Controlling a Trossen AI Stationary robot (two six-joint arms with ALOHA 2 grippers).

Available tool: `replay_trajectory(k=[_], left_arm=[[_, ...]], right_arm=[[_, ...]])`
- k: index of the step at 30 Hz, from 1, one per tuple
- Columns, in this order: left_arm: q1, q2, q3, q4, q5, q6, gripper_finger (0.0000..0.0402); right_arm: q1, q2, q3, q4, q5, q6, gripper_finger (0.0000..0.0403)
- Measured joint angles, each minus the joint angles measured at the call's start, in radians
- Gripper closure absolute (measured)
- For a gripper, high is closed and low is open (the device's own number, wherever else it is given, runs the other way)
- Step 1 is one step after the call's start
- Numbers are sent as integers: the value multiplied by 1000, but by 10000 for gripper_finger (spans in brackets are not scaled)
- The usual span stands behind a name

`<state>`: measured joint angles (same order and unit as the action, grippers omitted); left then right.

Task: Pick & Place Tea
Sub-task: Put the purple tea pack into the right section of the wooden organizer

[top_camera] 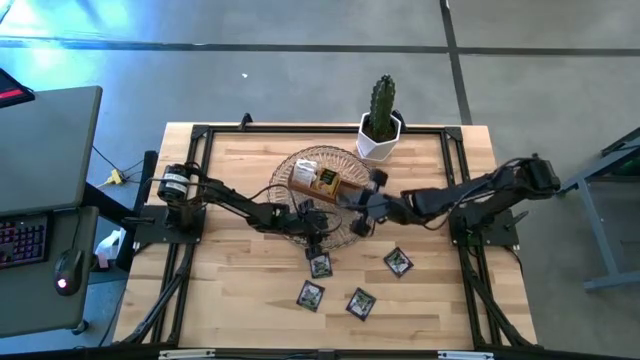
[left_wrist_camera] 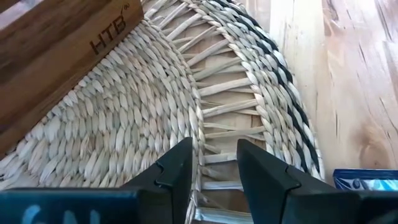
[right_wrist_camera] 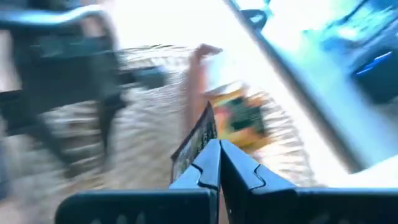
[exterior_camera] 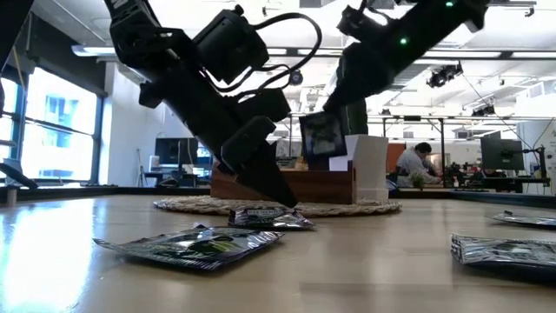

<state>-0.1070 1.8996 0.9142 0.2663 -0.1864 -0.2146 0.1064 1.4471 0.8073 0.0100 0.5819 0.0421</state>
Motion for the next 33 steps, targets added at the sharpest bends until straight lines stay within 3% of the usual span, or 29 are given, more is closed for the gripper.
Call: replay_trajectory(k=[4,10,21,26,33], left_arm=[[0,0,0,-1,2,0,277],[0,0,0,-5,2,0,277],[2,0,2,-7,2,0,277],[2,0,2,-7,7,0,277],[0,0,45,-22,119,-26,277]], right_arm=[[-68,5,23,-38,-5,-67,403],[-153,10,-11,-48,-98,-19,403],[-179,10,-62,-43,-180,-100,396],[-179,10,-62,-16,-144,-121,357],[-154,3,-62,22,-164,-129,287]])
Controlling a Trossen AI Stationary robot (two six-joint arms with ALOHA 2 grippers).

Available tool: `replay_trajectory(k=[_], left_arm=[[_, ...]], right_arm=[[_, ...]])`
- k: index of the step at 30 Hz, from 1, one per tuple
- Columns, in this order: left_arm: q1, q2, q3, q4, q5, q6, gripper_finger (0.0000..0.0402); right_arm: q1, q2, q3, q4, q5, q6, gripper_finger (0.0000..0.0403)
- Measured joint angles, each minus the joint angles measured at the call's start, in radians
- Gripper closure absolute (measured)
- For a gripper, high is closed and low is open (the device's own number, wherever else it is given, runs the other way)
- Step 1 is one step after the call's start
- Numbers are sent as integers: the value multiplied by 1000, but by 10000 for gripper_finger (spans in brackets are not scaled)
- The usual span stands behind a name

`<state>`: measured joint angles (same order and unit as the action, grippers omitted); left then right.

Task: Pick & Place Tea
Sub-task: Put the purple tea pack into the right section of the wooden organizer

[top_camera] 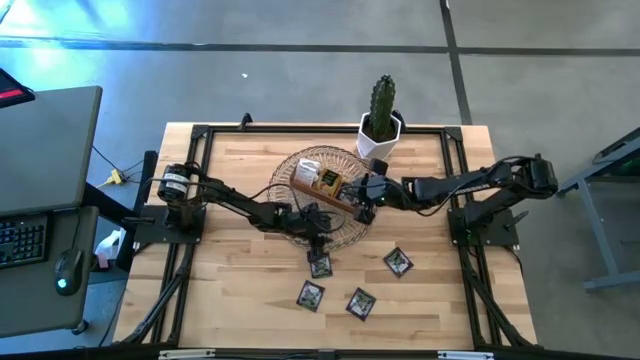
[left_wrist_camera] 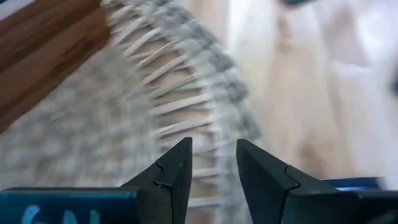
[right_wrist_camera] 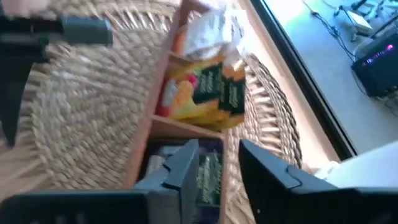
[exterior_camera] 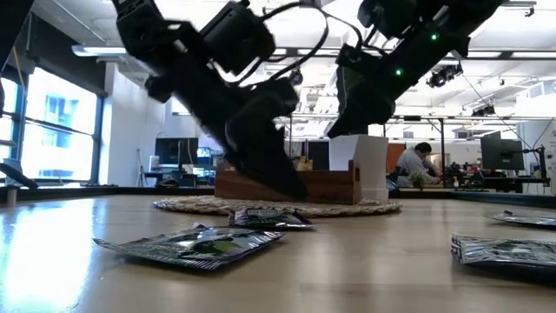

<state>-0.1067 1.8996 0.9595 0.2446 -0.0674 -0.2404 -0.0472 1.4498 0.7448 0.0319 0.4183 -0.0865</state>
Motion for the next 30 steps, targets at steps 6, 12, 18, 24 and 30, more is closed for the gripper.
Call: replay_trajectory(k=[6,12,18,24,30], left_arm=[[-20,0,122,-238,90,0,278],[-128,-40,209,-493,-44,33,321],[-248,-153,220,-725,-279,-44,393],[-340,-286,222,-1033,-498,-287,393],[-352,-306,142,-937,-480,-397,400]], right_arm=[[121,-5,0,46,-114,87,268],[289,-5,0,69,-57,223,268],[402,65,0,249,-36,334,268],[465,252,31,439,-48,271,268],[499,405,220,220,-114,136,268]])
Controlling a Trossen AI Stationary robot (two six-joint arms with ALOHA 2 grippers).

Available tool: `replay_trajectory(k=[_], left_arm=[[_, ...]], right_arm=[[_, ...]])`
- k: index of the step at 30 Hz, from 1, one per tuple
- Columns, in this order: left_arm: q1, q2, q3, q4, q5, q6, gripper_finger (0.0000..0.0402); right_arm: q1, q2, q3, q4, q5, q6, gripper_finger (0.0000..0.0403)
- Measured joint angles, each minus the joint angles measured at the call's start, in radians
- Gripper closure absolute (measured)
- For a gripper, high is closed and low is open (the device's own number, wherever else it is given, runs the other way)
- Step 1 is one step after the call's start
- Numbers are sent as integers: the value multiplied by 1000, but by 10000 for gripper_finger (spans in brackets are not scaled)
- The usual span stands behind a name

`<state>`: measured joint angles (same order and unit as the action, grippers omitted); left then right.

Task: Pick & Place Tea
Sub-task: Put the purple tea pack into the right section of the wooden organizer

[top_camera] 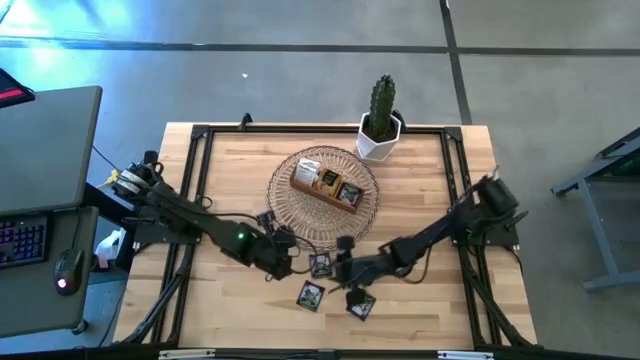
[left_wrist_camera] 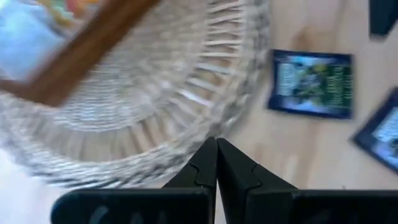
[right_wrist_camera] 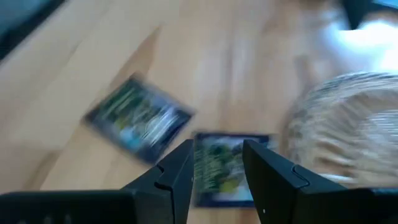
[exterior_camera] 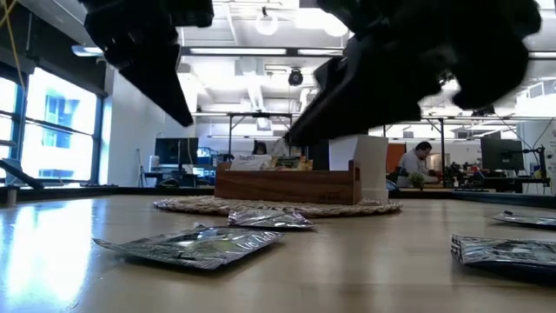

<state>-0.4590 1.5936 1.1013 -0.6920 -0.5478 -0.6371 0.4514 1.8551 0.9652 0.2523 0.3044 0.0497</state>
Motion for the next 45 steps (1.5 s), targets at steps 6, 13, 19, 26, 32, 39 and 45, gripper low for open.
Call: replay_trajectory(k=[6,13,19,26,32,39,45], left_arm=[[48,44,-114,266,81,31,401],[129,92,-130,408,123,56,401],[154,156,-130,500,207,83,401],[151,211,-130,510,282,66,401],[151,212,-129,520,310,55,401],[151,212,-129,526,318,55,401],[151,233,-127,547,333,53,401]], right_arm=[[13,63,198,-403,-63,-8,268],[0,107,227,-457,-28,-76,250],[-21,153,228,-446,-20,-114,217],[-20,160,227,-430,33,-180,213],[-40,162,225,-422,51,-200,212],[-69,162,225,-419,54,-221,212],[-80,163,225,-401,74,-300,220]])
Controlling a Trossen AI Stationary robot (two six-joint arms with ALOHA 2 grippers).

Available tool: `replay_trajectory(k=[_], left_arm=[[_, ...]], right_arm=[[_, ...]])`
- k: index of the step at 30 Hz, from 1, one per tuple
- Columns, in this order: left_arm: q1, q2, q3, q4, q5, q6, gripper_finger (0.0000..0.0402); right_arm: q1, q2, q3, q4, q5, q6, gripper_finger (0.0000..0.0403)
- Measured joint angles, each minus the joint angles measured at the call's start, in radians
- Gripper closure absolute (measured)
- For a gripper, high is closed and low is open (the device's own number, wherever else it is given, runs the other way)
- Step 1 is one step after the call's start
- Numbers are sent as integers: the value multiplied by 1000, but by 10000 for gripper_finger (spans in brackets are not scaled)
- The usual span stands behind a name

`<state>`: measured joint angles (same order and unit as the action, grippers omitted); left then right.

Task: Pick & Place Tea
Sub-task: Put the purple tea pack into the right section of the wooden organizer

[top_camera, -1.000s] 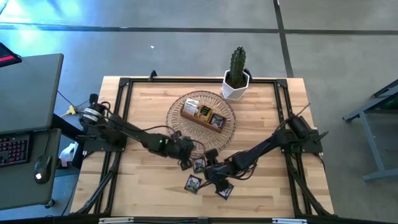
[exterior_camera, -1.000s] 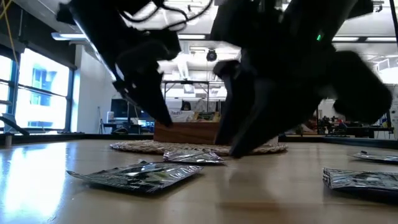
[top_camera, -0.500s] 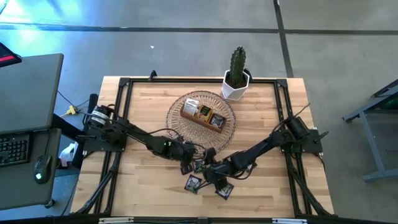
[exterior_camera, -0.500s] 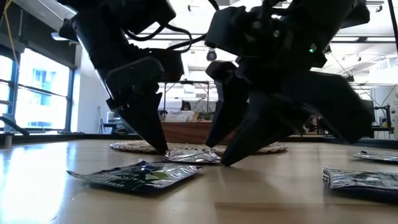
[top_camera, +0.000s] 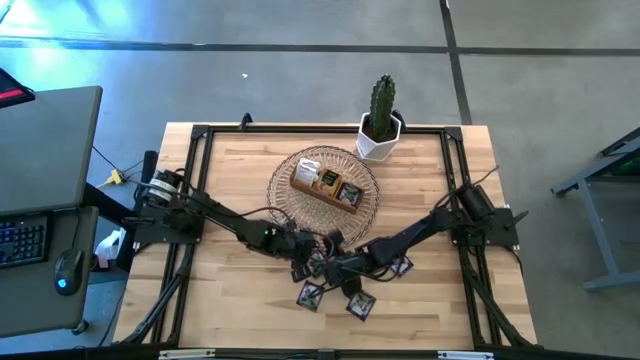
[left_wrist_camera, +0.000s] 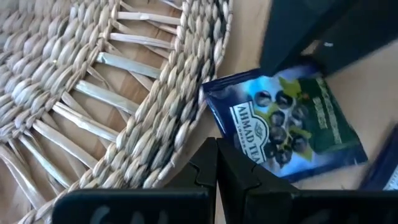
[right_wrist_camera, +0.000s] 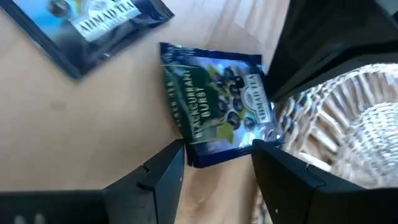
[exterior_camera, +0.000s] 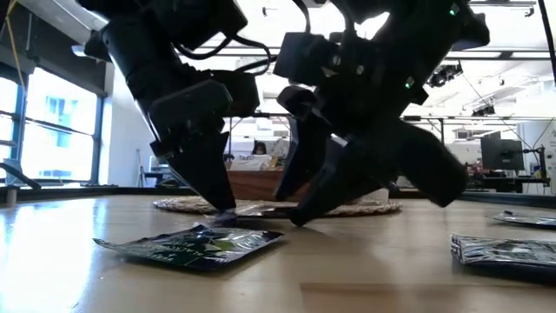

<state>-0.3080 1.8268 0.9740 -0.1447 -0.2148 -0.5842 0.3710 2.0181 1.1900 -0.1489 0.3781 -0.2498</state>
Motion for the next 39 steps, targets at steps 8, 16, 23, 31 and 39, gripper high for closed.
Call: replay_trajectory(k=[8,16,23,31,39], left_arm=[[1,0,0,9,33,-19,401],[1,0,0,9,47,-43,401],[1,-1,0,3,48,-44,401],[1,-9,7,-15,101,7,401],[74,-10,7,-14,262,323,401]], right_arm=[[-1,1,-2,22,38,-110,262],[46,0,-2,5,123,-67,303],[118,-6,-2,-13,264,-146,380],[193,-13,-1,-12,421,-276,395],[276,-17,0,-11,375,-434,400]])
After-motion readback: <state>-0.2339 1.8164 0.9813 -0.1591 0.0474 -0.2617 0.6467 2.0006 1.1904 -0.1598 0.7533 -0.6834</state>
